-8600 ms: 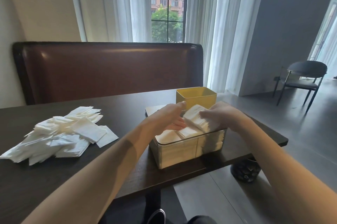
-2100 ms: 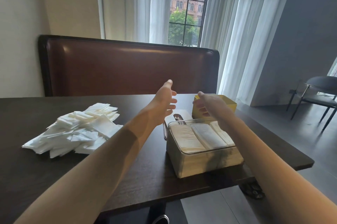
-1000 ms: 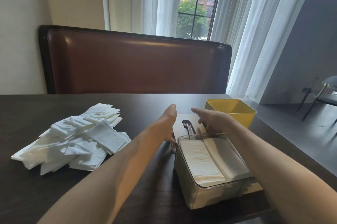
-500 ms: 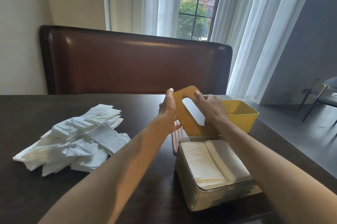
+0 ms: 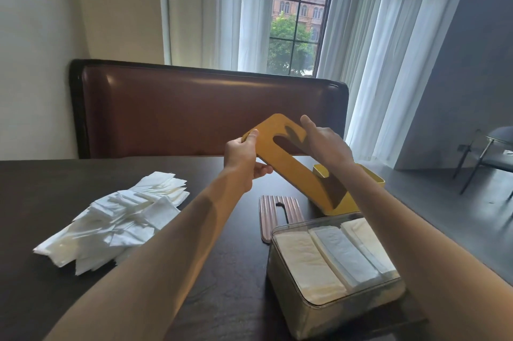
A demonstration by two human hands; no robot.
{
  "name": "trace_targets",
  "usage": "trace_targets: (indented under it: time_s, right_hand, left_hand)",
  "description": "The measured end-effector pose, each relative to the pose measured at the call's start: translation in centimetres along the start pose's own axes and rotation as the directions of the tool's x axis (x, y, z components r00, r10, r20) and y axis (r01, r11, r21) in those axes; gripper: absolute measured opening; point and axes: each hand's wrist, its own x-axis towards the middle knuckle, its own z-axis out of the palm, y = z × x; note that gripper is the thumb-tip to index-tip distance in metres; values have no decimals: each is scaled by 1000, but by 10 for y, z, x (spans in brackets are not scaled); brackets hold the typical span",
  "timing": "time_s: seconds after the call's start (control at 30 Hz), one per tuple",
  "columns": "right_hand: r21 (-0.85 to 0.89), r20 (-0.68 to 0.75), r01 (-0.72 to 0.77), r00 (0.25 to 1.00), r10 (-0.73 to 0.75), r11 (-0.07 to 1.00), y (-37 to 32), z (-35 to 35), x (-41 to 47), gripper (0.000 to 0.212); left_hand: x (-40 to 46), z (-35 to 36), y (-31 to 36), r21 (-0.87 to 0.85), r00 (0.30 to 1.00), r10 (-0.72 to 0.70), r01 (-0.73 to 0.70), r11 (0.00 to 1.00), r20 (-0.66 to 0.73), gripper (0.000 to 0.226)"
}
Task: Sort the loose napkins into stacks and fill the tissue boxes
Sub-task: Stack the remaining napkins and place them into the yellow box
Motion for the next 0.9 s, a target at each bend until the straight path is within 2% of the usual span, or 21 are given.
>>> trace_targets:
  time_s: [0.1, 0.23, 0.3, 0.47, 0.53, 0.63, 0.73, 0.9]
  right_hand:
    - [66, 24, -30, 999, 28, 997, 4, -6, -1, 57]
    - [22, -206, -118, 971, 120, 993, 11, -16, -16, 70]
    - [12, -252, -156, 955, 154, 988, 13, -24, -24, 70]
    - [63, -122, -224, 966, 230, 973, 20, -36, -45, 78]
    - [47, -122, -242, 962, 246, 969, 25, -40, -56, 81]
    - [10, -153, -263, 953, 262, 965, 37, -55, -76, 74]
    - [-8, -136, -268, 955, 264, 963, 54, -63, -97, 65]
    - [-26, -216, -259, 944, 248, 965, 78, -64, -133, 61]
  left_hand:
    - [-11, -2, 6, -57, 999, 24, -26, 998, -41, 28]
    - [-36, 2, 8, -171, 999, 5, -12, 985, -40, 18]
    - [-49, 5, 7, -238, 1000, -7, 7, 971, -2, 18]
    - [-83, 15, -1, -299, 998, 44, -27, 954, 50, 23]
    - [-97, 17, -5, -231, 994, 79, -59, 971, 77, 23]
    - [-118, 16, -14, -62, 986, 79, -71, 996, 144, 22]
    - [-136, 17, -24, 87, 989, 97, -107, 990, 115, 18]
    - [-173, 28, -46, 251, 971, 226, -240, 938, 83, 36]
